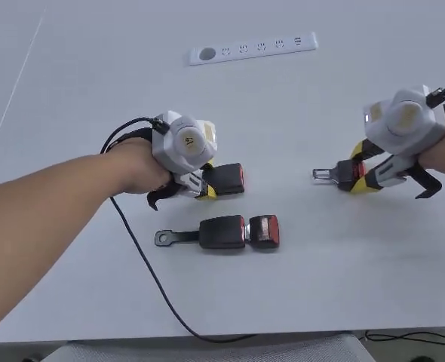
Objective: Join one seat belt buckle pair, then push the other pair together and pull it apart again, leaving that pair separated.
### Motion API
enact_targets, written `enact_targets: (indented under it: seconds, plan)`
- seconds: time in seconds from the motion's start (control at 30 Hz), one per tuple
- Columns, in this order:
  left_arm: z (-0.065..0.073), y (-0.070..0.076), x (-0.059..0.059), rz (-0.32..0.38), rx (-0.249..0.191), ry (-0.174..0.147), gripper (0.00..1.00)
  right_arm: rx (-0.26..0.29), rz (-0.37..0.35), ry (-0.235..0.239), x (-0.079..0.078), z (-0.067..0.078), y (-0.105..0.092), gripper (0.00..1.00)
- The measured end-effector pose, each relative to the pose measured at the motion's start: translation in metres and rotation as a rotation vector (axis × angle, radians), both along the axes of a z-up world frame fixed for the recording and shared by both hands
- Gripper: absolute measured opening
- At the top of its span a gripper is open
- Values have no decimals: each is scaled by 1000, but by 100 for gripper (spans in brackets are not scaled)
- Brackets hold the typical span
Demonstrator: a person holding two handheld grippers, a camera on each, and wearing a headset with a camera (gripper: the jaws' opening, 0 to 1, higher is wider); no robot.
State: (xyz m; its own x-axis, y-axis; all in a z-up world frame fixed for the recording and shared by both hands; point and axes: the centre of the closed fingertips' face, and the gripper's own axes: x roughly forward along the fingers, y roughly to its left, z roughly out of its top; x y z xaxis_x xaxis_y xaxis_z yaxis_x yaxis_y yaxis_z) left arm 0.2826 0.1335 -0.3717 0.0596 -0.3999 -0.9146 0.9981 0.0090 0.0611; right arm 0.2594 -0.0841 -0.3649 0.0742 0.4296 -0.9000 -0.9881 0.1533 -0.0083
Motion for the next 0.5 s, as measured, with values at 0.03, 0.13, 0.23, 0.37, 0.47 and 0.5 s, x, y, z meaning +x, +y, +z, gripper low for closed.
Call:
enact_targets:
  seconds: [0.03,0.13,0.23,0.37,0.47,0.5]
  plan:
    - [0,0,0,-2,1,1,32,1,-1,-1,0,0,1,34]
    - [0,0,0,-9,3,3,32,11,2,-5,2,0,8,34]
    - [0,0,-1,-10,1,3,32,29,10,-6,4,0,18,34]
    - [0,0,-1,-22,11,3,32,46,36,-12,5,0,35,34]
    - [0,0,-2,-29,17,4,32,61,46,-13,3,1,49,34]
    - [0,0,-2,-32,20,4,32,66,48,-14,3,1,55,34]
